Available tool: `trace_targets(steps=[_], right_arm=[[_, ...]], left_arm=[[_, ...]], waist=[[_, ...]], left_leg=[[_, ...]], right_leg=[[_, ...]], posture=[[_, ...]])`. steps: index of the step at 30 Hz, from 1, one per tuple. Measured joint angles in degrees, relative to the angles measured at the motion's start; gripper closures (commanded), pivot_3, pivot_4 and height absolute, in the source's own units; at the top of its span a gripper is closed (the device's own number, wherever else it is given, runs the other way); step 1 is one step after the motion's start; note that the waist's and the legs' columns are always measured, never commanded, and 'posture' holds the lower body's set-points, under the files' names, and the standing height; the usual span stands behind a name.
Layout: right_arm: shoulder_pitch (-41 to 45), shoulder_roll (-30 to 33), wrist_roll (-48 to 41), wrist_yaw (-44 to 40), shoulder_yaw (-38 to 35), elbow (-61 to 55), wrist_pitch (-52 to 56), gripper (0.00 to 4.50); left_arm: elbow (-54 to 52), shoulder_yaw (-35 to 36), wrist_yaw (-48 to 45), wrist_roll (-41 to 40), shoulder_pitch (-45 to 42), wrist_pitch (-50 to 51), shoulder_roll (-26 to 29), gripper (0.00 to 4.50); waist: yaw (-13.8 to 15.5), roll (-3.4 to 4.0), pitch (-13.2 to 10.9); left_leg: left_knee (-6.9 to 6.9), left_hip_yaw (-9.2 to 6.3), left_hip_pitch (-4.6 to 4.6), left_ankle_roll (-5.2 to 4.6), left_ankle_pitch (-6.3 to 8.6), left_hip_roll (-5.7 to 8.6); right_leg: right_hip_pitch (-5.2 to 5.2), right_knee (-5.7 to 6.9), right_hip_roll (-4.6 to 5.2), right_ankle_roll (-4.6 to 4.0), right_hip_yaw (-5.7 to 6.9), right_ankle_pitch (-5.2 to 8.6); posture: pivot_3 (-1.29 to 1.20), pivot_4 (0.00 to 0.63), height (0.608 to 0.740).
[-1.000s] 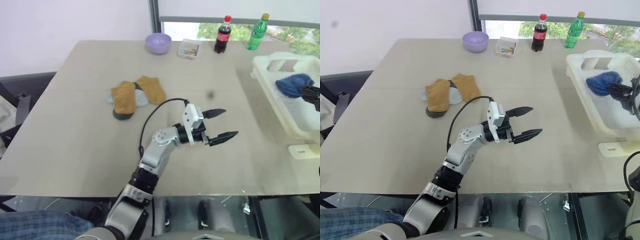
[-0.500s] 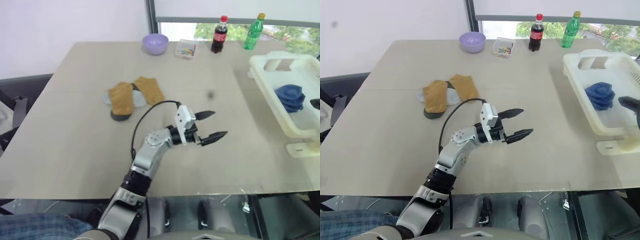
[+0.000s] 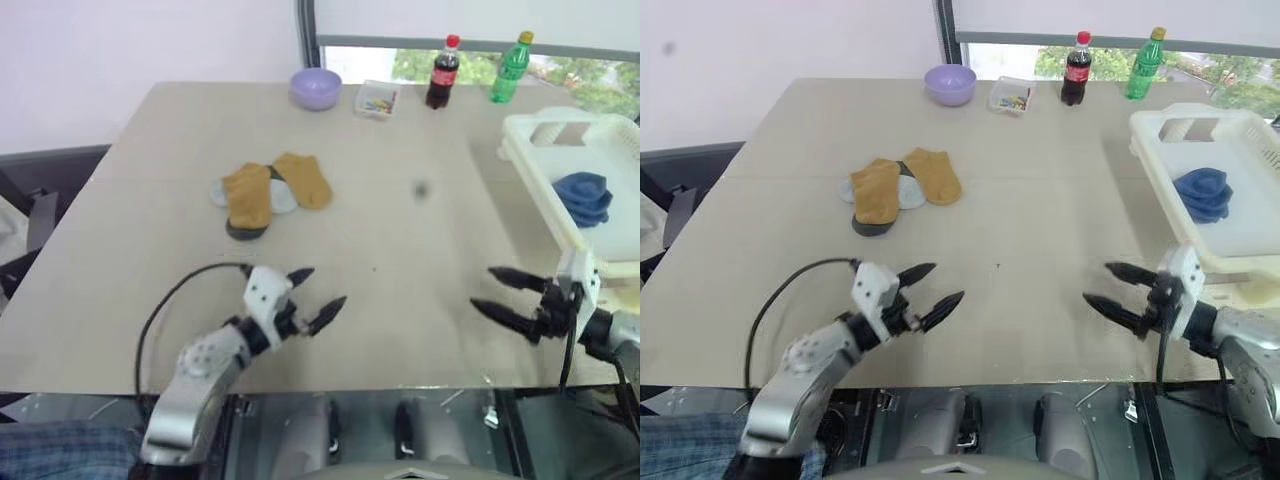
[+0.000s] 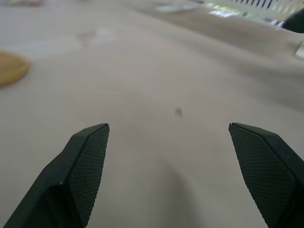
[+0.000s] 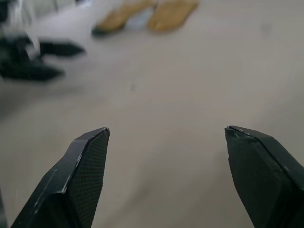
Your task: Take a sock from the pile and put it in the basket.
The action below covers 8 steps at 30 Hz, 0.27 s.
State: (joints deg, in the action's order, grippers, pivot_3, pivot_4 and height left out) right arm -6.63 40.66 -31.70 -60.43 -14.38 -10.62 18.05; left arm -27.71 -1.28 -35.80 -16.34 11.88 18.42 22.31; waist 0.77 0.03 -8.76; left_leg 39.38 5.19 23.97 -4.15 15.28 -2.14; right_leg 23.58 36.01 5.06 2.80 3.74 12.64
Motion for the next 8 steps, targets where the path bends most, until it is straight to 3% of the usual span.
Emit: trace_targets(steps=[3,8], right_arm=[[0.2,0.0,3.3,-5.7,0.7,10.4,-7.6,0.52],[3.8,-1.2,3.4,-11.6,0.4,19.8,-15.6,0.52]], left_arm=[[-3.6,1.5,2.9,2.0,7.6,-1.7,0.2,0.14],[-5.6,3.3,5.1,3.8,12.0,-3.8,0.6,0.14]], waist=[[0.1,0.02,0.0],[-0.2,0.09,-0.1]], left_leg=[[-0.02,-0.06,-0.09,0.23,0.12,-0.08],[-0.21,-0.03,-0.11,0.19,0.09,-0.21]], right_leg=[[0.01,0.07,0.15,-0.05,0.01,-0.03],[0.14,0.08,-0.02,-0.32,-0.02,-0.11]], posture=[[0.00,0.150,0.733],[0.00,0.150,0.733]])
